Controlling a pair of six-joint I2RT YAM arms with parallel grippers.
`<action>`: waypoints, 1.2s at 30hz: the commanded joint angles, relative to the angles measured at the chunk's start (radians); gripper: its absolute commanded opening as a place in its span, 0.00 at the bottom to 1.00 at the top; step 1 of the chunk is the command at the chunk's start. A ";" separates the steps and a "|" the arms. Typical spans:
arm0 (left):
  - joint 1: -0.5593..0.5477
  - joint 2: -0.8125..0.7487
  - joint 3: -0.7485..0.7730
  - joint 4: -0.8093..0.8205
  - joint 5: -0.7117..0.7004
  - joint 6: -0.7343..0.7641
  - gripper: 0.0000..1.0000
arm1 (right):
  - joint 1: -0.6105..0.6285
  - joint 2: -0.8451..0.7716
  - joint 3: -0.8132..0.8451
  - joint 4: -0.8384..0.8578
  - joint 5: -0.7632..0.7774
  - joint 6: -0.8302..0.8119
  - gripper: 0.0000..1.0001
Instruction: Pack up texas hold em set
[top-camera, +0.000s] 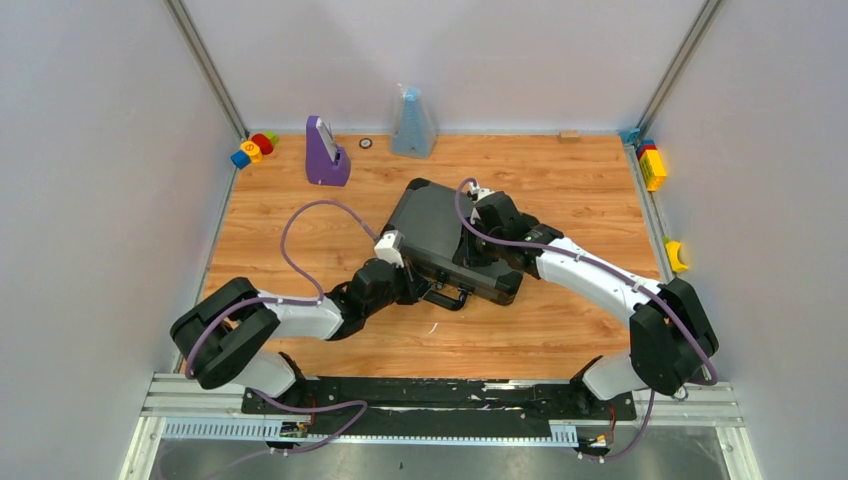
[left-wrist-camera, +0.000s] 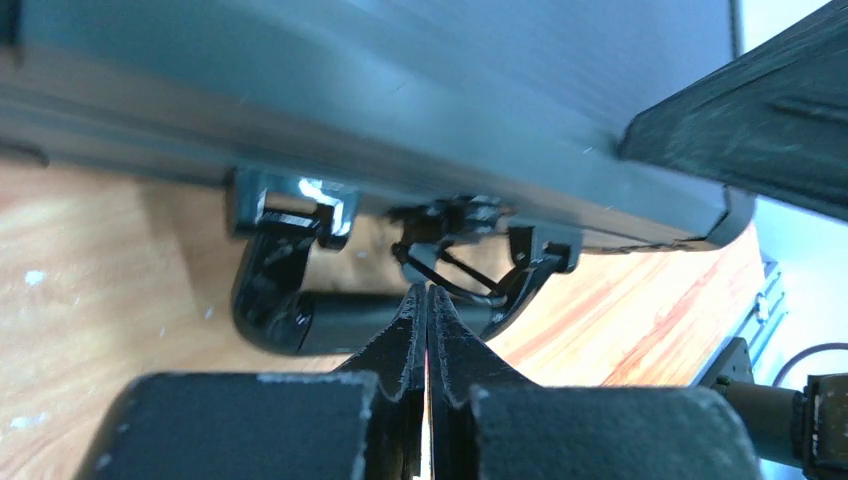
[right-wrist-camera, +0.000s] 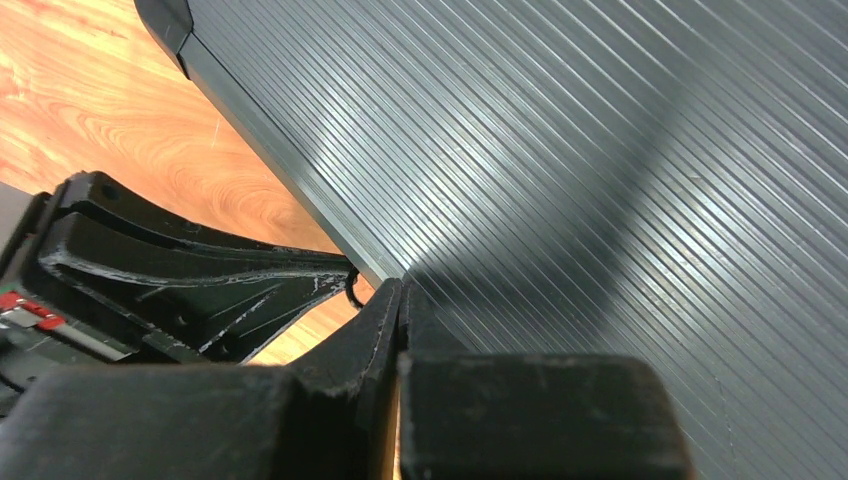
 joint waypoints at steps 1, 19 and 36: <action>0.018 0.023 0.074 -0.017 0.045 0.097 0.00 | -0.009 0.023 -0.016 -0.074 0.031 -0.011 0.00; 0.027 0.017 0.111 -0.028 0.041 0.140 0.00 | 0.070 0.028 -0.019 -0.116 0.151 -0.088 0.46; 0.027 0.049 0.168 -0.052 0.017 0.162 0.00 | 0.083 0.022 -0.022 -0.140 0.250 -0.034 0.36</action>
